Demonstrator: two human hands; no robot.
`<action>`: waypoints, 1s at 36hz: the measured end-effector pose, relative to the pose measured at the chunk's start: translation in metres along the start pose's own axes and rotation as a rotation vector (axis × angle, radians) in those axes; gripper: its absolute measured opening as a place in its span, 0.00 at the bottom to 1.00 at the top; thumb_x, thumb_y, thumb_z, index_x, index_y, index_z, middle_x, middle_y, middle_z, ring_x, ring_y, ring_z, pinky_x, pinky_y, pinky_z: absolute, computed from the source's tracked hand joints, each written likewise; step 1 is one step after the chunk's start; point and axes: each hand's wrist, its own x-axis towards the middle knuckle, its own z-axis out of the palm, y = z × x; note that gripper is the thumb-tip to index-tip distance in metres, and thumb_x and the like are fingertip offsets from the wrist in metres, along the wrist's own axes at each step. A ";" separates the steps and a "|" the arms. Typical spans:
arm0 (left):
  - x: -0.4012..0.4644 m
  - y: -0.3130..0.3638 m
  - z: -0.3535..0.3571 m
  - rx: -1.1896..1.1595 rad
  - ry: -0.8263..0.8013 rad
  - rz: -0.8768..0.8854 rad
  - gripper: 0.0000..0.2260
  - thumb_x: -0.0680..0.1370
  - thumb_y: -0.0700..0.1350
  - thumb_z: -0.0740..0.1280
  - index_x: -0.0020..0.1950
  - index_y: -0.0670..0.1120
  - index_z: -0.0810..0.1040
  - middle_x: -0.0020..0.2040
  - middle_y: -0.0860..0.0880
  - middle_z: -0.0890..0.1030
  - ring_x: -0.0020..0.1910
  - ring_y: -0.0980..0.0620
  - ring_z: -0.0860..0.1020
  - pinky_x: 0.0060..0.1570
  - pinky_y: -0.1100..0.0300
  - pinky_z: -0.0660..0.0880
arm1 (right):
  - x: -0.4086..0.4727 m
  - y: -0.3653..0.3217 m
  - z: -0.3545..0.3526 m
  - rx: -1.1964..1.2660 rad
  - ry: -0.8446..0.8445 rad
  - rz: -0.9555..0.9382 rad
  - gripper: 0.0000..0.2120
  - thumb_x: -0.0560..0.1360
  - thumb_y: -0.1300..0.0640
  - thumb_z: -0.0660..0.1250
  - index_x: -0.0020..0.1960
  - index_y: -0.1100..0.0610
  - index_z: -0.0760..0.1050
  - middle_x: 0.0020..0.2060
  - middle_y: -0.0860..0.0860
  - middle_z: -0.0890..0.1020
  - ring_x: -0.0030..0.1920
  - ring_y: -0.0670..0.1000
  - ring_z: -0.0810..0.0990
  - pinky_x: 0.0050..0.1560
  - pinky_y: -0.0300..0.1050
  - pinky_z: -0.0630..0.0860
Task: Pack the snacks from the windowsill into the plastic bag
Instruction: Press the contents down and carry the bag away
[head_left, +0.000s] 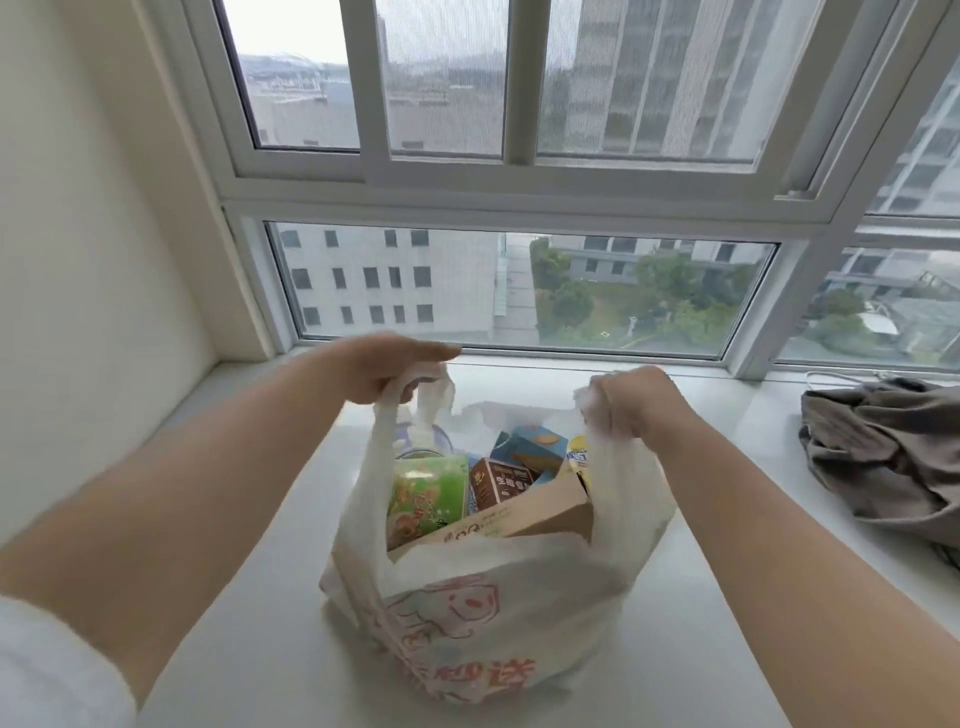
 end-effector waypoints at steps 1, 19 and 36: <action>-0.008 0.001 -0.014 0.102 0.068 -0.037 0.15 0.74 0.52 0.70 0.48 0.41 0.76 0.33 0.50 0.75 0.27 0.55 0.69 0.28 0.66 0.67 | -0.004 0.000 -0.002 0.067 -0.057 0.029 0.03 0.76 0.62 0.64 0.44 0.60 0.72 0.39 0.58 0.74 0.38 0.56 0.74 0.41 0.48 0.71; -0.074 -0.016 -0.033 -0.303 0.268 0.293 0.12 0.81 0.47 0.60 0.43 0.42 0.78 0.36 0.49 0.77 0.31 0.57 0.75 0.30 0.69 0.73 | -0.054 -0.049 0.011 0.438 -0.182 0.050 0.12 0.81 0.57 0.58 0.49 0.65 0.74 0.34 0.57 0.80 0.33 0.53 0.80 0.20 0.37 0.74; -0.261 -0.056 -0.022 -0.349 0.884 0.473 0.13 0.82 0.43 0.60 0.40 0.42 0.77 0.32 0.50 0.77 0.25 0.61 0.74 0.31 0.69 0.73 | -0.148 -0.113 0.079 0.484 -0.371 -0.421 0.18 0.80 0.59 0.60 0.31 0.59 0.68 0.24 0.54 0.70 0.23 0.46 0.70 0.33 0.41 0.64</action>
